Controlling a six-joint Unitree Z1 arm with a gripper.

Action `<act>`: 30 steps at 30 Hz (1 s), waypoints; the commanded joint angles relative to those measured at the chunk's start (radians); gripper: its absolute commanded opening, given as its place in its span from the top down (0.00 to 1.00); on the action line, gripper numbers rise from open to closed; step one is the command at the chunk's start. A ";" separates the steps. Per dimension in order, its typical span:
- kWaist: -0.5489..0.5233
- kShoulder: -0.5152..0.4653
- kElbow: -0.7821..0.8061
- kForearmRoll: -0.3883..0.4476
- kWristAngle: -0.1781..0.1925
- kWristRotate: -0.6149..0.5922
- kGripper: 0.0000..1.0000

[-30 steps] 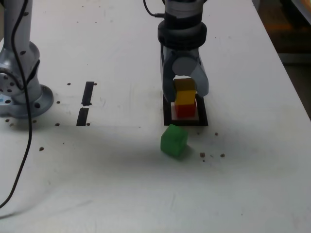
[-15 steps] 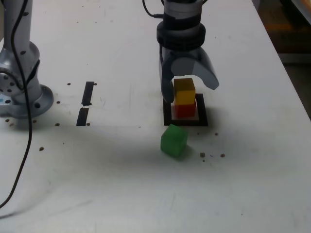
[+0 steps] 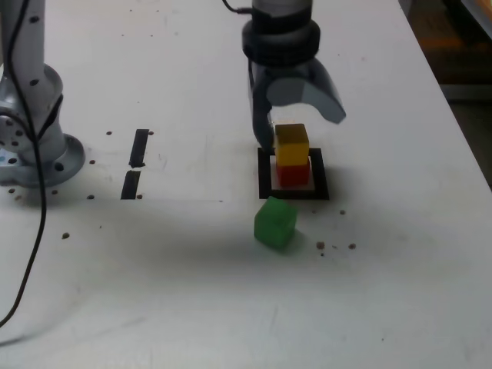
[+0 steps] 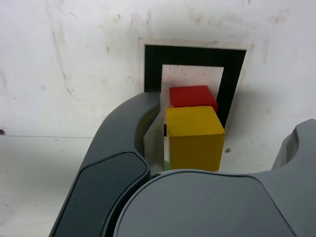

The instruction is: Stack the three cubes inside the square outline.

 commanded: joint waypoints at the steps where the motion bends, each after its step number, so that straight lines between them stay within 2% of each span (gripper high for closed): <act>1: -0.008 -0.055 0.011 0.019 0.031 -0.023 0.04; 6: -0.053 -0.172 0.051 0.042 0.103 -0.066 0.01; 10: -0.109 -0.240 0.090 0.040 0.129 -0.078 0.00; 19: -0.243 -0.282 0.121 0.057 0.127 -0.058 0.00; 30: -0.369 -0.190 0.101 0.071 0.107 -0.041 0.00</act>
